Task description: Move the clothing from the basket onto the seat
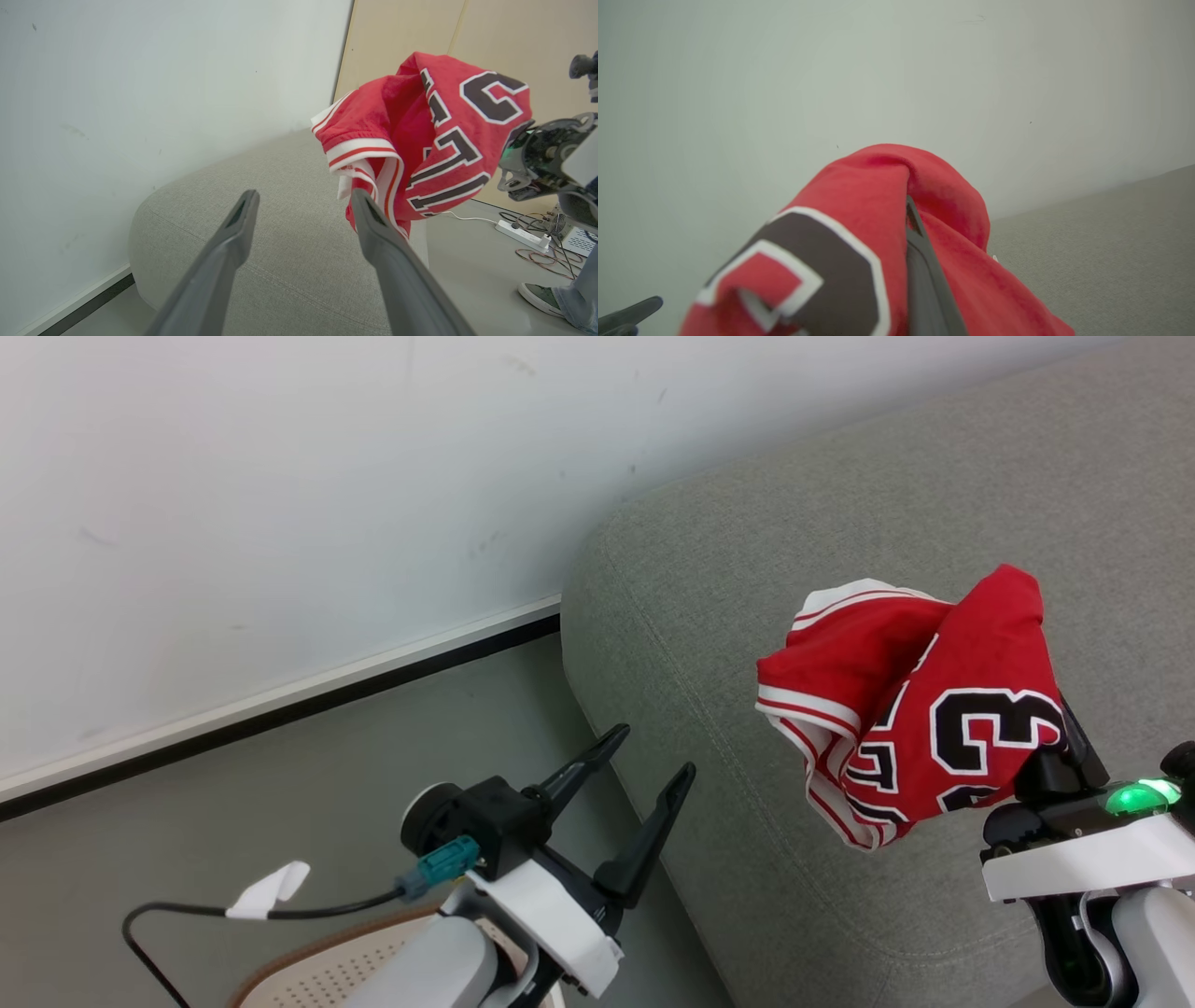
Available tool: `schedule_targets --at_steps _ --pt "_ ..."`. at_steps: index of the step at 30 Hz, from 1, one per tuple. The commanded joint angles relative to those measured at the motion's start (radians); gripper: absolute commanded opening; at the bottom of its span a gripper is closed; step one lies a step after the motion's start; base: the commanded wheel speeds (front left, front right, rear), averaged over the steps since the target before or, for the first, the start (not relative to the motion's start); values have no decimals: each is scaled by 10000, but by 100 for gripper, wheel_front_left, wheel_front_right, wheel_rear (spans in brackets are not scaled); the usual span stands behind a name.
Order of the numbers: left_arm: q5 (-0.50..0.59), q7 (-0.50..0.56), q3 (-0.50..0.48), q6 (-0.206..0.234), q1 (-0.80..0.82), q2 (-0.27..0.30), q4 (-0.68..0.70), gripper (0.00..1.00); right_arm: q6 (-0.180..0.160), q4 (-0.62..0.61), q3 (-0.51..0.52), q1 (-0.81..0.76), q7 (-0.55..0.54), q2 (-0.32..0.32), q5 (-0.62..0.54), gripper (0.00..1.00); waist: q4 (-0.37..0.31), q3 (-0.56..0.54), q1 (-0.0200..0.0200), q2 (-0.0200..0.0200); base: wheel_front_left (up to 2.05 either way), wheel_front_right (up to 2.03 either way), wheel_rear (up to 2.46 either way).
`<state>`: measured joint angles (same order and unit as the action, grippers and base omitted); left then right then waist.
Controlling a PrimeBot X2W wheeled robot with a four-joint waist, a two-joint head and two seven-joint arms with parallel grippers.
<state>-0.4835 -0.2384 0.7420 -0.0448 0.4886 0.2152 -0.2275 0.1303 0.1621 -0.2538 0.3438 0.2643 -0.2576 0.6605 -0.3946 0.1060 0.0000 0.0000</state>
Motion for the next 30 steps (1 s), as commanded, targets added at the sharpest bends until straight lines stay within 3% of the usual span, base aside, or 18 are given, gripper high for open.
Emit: schedule_targets --at_steps 1,9,21,30 --pt "167 -47 -9 -39 94 56 -38 100 9 3 93 -51 1 -61 -61 0 32 37 0 0 0 0 0" --pt "-39 125 -5 -139 418 56 220 100 9 718 541 914 -1 -49 261 0 399 749 0 0 0 0 0" --pt "375 410 140 -288 1544 196 620 100 9 3012 951 3549 -1 -1014 882 0 1586 3052 0 0 0 0 0" --pt "789 321 399 -407 2407 0 562 100 9 4499 1519 5230 0 -1638 201 0 2448 4568 0 0 0 0 0"
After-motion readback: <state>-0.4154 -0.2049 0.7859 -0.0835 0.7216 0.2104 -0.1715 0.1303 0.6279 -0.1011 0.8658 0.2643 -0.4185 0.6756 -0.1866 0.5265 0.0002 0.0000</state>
